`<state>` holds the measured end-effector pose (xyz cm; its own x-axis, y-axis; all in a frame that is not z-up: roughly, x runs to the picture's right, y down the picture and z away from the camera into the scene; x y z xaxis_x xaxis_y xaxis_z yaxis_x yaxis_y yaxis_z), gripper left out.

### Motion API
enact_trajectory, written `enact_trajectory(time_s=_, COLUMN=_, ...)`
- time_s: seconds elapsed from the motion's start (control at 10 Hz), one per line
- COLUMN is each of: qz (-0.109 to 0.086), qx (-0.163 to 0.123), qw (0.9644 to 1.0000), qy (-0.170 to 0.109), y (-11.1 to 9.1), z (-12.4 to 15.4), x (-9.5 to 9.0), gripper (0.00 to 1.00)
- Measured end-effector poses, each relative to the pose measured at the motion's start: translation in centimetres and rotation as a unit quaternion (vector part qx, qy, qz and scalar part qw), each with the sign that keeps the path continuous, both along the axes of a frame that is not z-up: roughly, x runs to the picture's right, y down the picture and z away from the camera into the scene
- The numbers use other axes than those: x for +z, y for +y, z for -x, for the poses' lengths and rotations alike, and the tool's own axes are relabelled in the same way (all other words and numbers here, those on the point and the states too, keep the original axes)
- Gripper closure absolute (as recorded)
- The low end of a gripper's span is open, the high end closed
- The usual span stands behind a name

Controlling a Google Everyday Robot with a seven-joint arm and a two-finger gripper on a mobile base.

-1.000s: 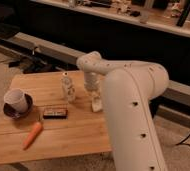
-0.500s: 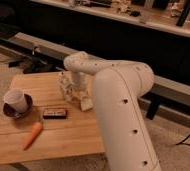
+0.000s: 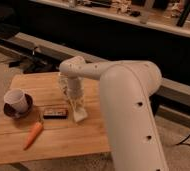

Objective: Wipe the white sponge on the table

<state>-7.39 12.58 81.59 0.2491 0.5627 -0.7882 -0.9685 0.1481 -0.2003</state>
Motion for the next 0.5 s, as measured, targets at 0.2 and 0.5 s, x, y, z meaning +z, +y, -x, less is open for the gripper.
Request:
enact_trajectory(time_s=0.2, qz=0.017, qx=-0.004, qw=0.9998, qy=0.013, y=2.0, z=-2.3, x=-1.5, gripper=1.00)
enact_trajectory(time_s=0.5, qz=0.032, qx=0.005, qw=0.9981, qy=0.052, y=3.6, z=-7.0, x=-2.5, gripper=1.00)
